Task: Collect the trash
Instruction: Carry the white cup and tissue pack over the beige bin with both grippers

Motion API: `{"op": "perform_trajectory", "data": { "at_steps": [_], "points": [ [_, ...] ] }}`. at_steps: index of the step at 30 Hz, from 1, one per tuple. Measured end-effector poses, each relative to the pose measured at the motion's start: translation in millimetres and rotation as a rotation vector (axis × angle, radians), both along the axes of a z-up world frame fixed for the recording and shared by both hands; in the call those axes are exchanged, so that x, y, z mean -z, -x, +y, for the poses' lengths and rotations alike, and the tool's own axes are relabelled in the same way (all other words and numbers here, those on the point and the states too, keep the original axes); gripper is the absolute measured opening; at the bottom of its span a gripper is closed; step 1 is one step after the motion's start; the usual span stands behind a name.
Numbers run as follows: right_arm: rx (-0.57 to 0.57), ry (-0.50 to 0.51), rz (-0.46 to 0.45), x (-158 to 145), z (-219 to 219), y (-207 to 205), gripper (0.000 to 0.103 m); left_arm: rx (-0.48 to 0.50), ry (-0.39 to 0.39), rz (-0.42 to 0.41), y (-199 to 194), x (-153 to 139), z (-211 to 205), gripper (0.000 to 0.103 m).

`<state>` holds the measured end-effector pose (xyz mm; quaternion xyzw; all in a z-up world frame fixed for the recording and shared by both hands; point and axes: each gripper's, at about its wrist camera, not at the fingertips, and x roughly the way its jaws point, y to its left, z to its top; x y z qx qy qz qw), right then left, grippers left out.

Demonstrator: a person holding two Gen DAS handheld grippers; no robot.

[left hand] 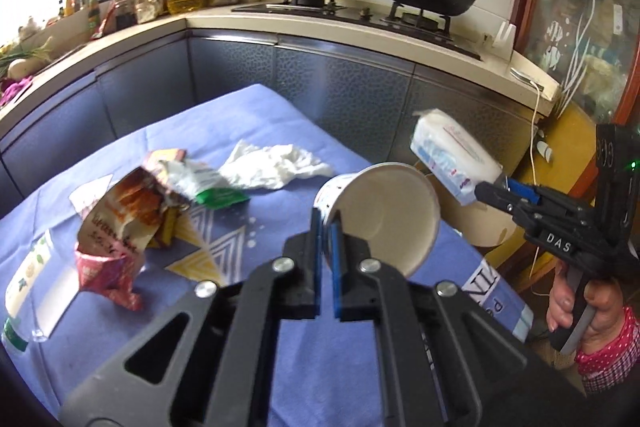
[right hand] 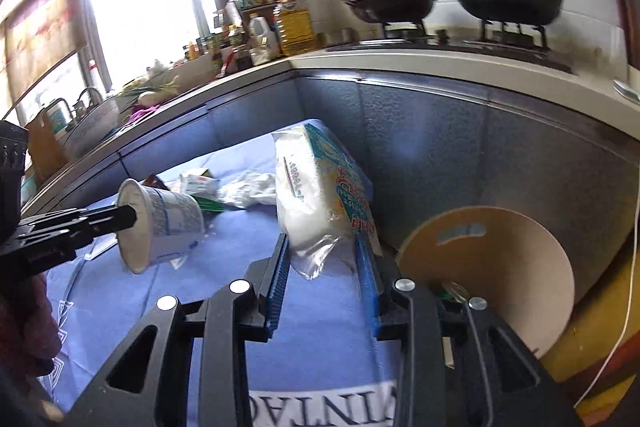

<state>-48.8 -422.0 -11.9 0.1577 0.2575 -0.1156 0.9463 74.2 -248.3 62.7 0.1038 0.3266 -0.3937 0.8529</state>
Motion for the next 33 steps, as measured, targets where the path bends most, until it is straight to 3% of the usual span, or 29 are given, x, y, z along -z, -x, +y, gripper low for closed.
{"op": "perform_trajectory", "data": {
  "at_steps": [9, 16, 22, 33],
  "points": [
    [0.218, -0.091, 0.027, 32, -82, 63, 0.033, 0.171, -0.032, 0.015, 14, 5, -122, 0.004],
    [0.275, -0.154, 0.027, 53, -112, 84, 0.033, 0.228, -0.085, 0.048, 17, 27, -189, 0.004],
    [0.281, -0.183, 0.022, 61, -122, 87, 0.033, 0.240, -0.126, 0.072, 19, 46, -213, 0.004],
    [0.258, -0.187, 0.001, 55, -117, 86, 0.033, 0.236, -0.131, 0.075, 19, 53, -209, 0.004]
  ]
}}
